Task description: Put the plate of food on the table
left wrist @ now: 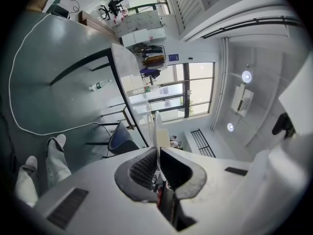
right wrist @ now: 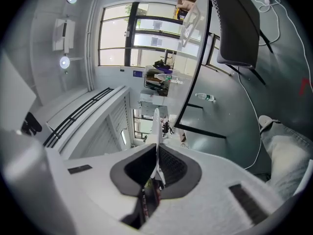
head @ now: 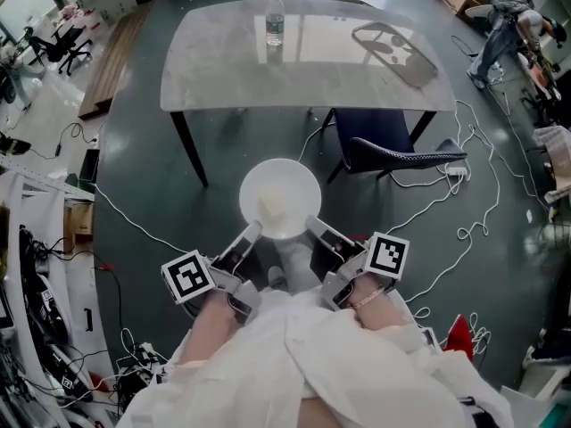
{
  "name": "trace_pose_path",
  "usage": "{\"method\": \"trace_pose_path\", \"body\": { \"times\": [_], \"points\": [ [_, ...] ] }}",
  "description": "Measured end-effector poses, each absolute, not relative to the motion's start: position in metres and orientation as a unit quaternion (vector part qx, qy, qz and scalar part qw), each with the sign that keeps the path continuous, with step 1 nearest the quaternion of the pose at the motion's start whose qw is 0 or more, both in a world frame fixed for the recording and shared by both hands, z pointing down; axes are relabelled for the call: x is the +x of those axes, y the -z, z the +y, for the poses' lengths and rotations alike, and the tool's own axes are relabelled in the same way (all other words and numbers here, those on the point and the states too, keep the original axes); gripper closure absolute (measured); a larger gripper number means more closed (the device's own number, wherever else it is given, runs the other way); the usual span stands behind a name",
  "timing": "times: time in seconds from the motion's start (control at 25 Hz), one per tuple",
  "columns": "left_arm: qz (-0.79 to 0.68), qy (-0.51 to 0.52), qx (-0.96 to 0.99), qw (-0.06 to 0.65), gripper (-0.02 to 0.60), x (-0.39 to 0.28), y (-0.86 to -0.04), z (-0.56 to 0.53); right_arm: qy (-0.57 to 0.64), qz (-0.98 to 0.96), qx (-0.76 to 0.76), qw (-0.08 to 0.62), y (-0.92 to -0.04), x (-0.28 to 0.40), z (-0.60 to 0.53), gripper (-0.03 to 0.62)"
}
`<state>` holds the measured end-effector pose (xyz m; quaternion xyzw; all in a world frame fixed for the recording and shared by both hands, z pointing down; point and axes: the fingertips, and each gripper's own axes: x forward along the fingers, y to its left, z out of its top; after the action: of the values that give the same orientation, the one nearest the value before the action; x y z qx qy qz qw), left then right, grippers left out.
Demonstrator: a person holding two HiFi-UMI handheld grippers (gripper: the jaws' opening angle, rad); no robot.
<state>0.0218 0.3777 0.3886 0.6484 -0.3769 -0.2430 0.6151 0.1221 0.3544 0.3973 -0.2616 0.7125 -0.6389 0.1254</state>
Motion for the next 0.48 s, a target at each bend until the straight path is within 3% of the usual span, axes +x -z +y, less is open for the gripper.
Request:
{"method": "trace_pose_path", "body": {
  "times": [0.48],
  "points": [
    [-0.385, 0.242, 0.654, 0.604, 0.557, 0.002, -0.394, 0.279, 0.636, 0.716, -0.26, 0.122, -0.402, 0.105, 0.25, 0.586]
  ]
}}
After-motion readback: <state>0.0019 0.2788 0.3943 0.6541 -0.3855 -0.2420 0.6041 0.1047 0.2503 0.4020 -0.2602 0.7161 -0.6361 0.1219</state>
